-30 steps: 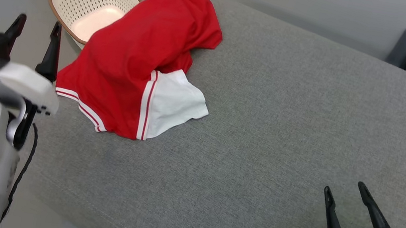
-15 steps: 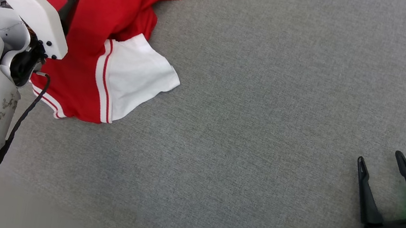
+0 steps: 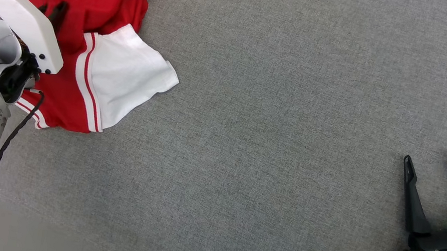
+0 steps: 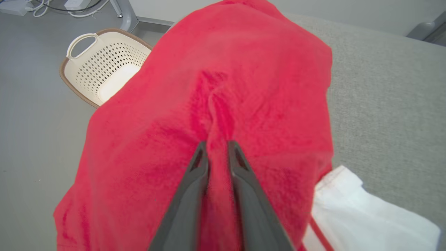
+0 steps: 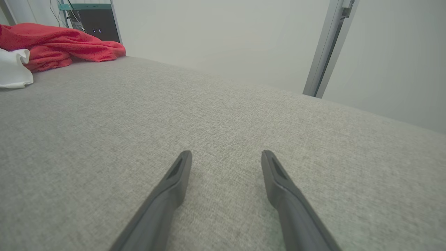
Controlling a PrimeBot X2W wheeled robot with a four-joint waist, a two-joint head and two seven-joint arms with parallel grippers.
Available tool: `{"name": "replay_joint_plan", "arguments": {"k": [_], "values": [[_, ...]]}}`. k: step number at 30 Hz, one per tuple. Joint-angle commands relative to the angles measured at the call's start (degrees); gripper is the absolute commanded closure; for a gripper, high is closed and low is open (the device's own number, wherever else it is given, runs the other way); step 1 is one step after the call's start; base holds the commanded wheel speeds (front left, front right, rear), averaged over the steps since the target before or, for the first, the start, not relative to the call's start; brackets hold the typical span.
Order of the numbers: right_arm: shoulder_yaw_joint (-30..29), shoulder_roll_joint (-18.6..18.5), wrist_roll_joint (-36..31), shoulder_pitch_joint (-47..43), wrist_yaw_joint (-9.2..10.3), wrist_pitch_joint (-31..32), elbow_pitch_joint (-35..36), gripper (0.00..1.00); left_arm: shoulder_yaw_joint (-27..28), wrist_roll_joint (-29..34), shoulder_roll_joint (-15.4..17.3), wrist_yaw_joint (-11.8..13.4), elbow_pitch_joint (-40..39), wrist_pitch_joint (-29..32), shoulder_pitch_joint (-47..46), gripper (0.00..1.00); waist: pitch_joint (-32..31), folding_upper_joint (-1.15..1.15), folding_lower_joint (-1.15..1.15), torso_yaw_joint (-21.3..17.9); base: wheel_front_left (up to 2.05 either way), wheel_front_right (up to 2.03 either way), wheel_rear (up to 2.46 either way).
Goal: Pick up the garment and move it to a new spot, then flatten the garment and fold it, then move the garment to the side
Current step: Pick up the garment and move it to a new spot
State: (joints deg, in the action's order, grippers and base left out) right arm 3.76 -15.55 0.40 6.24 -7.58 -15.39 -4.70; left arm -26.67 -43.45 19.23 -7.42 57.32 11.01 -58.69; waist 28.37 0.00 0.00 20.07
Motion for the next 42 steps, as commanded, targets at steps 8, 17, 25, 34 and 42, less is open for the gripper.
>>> {"name": "replay_joint_plan", "arguments": {"k": [8,17,25,34,42], "values": [[-0.3,0.2,0.2,1.1,0.16,0.3,-2.5,0.0,-4.9,-5.1,3.6,0.0,-4.1,-6.3,1.4,1.0,-2.1,0.0,0.0,0.5,0.0,0.0,0.0],[0.4,5.2,1.1,-1.3,0.14,0.2,-3.7,0.0,-10.4,-7.7,10.6,0.0,-10.1,-13.5,-0.2,1.0,-12.0,0.0,0.0,-0.1,0.0,0.0,0.0],[1.1,10.5,1.7,-4.7,0.14,0.2,-4.8,0.0,-16.2,-9.2,17.4,0.0,-19.0,-11.3,-2.2,1.0,-22.1,0.0,0.0,-3.8,0.0,0.0,0.0],[0.9,12.4,2.5,-8.6,0.14,0.2,-4.8,0.0,-22.5,-10.9,22.0,0.0,-34.7,-8.2,-1.1,1.0,-29.8,0.0,0.0,-11.1,0.0,0.0,0.0],[1.3,12.6,3.2,-8.1,0.14,0.2,-3.9,0.0,-24.2,-11.2,18.9,1.2,-44.5,-9.0,0.9,1.0,-30.1,0.0,0.0,-20.5,0.0,0.0,0.0]]}}
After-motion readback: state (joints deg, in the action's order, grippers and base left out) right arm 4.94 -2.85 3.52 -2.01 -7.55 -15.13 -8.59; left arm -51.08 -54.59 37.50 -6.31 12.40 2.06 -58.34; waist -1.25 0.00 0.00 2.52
